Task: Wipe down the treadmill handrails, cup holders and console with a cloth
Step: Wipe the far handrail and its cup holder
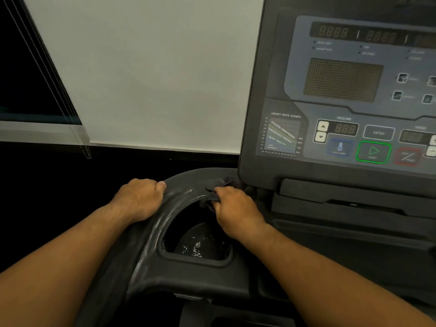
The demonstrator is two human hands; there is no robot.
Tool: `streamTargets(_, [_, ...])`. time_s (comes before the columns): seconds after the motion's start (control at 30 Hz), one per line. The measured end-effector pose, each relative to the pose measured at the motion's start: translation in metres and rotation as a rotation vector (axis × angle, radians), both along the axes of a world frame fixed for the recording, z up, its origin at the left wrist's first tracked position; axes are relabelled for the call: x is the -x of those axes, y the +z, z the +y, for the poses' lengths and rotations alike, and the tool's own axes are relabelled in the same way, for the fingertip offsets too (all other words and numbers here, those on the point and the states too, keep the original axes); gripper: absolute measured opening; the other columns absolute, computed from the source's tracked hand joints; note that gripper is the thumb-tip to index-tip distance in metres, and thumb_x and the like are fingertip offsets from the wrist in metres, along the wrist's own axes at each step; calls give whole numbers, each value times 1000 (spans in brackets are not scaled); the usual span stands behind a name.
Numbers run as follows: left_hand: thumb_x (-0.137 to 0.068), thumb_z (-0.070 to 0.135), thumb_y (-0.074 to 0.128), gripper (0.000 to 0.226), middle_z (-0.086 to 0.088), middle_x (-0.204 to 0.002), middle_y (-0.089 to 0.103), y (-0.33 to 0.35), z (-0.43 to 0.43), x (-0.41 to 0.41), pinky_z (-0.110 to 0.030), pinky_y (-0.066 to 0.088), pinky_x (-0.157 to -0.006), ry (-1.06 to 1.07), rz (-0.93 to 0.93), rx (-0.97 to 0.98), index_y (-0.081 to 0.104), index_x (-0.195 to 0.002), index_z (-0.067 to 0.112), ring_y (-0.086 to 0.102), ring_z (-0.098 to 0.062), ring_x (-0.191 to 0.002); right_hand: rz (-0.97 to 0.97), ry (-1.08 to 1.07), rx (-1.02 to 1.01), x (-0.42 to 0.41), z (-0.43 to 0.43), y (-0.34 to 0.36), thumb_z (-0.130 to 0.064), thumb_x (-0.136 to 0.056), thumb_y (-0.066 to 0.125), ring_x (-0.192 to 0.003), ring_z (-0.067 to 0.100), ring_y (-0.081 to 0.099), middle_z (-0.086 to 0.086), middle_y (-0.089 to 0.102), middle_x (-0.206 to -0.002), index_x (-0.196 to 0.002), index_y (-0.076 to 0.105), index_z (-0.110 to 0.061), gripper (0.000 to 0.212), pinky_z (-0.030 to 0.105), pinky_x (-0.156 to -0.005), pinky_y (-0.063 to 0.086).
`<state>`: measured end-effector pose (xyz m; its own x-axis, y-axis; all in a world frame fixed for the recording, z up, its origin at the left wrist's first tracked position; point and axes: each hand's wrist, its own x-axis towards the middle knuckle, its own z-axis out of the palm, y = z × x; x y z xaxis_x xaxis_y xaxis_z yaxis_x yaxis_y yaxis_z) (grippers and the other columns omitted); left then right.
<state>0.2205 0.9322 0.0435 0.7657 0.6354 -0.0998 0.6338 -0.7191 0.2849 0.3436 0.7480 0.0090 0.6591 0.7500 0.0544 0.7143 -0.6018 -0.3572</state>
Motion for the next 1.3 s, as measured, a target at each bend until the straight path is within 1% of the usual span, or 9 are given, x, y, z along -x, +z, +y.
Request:
streamTargets(0.13, [-103, 39, 26, 48, -14, -117, 64, -1, 0, -2, -36, 43, -83, -9, 0, -57, 68, -109, 17, 58, -30, -99, -46, -5, -29, 5, 5, -7, -33, -98, 39, -122, 29, 43, 11, 51, -130, -129, 49, -13, 38, 40, -104, 36])
streamTargets(0.23, [-102, 39, 26, 49, -17, -123, 63, 0, -2, -9, -37, 44, -85, -36, 50, -111, 67, -113, 15, 57, -33, -103, -82, 124, 137, -5, 16, -3, -37, -99, 35, -144, 31, 14, 10, 24, -155, -149, 28, -14, 55, 49, -117, 15])
streamTargets(0.33, [-102, 41, 25, 53, -21, -126, 61, 1, -3, -20, -40, 45, -92, -59, 93, -154, 66, -114, 10, 57, -38, -113, -21, 208, 192, -15, 19, 6, -37, -101, 31, -148, 28, 1, 7, 13, -161, -153, 18, -16, 57, 48, -117, 3])
streamTargets(0.6, [-100, 42, 27, 52, -19, -116, 64, -5, -8, -20, -38, 47, -84, -15, 129, -186, 66, -108, 10, 60, -35, -101, 141, 153, -66, -9, -13, 8, -29, -99, 40, -123, 31, 48, 10, 53, -135, -133, 52, -16, 38, 41, -102, 39])
streamTargets(0.7, [-99, 41, 27, 49, -16, -113, 64, -7, -10, -16, -36, 45, -79, 7, 131, -183, 66, -109, 12, 58, -31, -93, -8, 149, 28, -7, -5, 2, -35, -100, 35, -128, 30, 39, 10, 45, -140, -140, 42, -14, 46, 43, -108, 32])
streamTargets(0.87, [-99, 38, 28, 45, -13, -105, 63, -8, -16, -16, -35, 43, -75, 38, 143, -201, 64, -104, 12, 51, -26, -83, -89, 180, 187, -10, 24, -1, -43, -100, 28, -148, 29, -1, 7, 11, -160, -153, 16, -15, 61, 52, -116, 1])
streamTargets(1.13, [-100, 36, 31, 33, -8, -92, 54, 0, -26, -14, -34, 42, -73, 65, 134, -165, 55, -89, 16, 49, -25, -80, 59, 170, -30, -2, -11, 2, -26, -99, 40, -130, 28, 36, 8, 43, -142, -144, 39, -15, 46, 37, -110, 29])
streamTargets(1.23, [-99, 36, 31, 34, -8, -94, 57, 0, -24, -12, -34, 42, -73, 63, 126, -167, 58, -91, 16, 50, -25, -81, -39, 117, 39, -1, 0, 3, -36, -99, 35, -136, 28, 29, 6, 36, -146, -145, 33, -17, 50, 43, -114, 23])
streamTargets(1.3, [-99, 35, 30, 39, -9, -96, 59, -1, -24, -12, -35, 41, -73, 59, 141, -171, 62, -98, 13, 49, -24, -81, -50, 100, 156, -3, 17, 1, -43, -99, 28, -147, 30, 4, 6, 14, -159, -152, 17, -17, 60, 50, -117, 5])
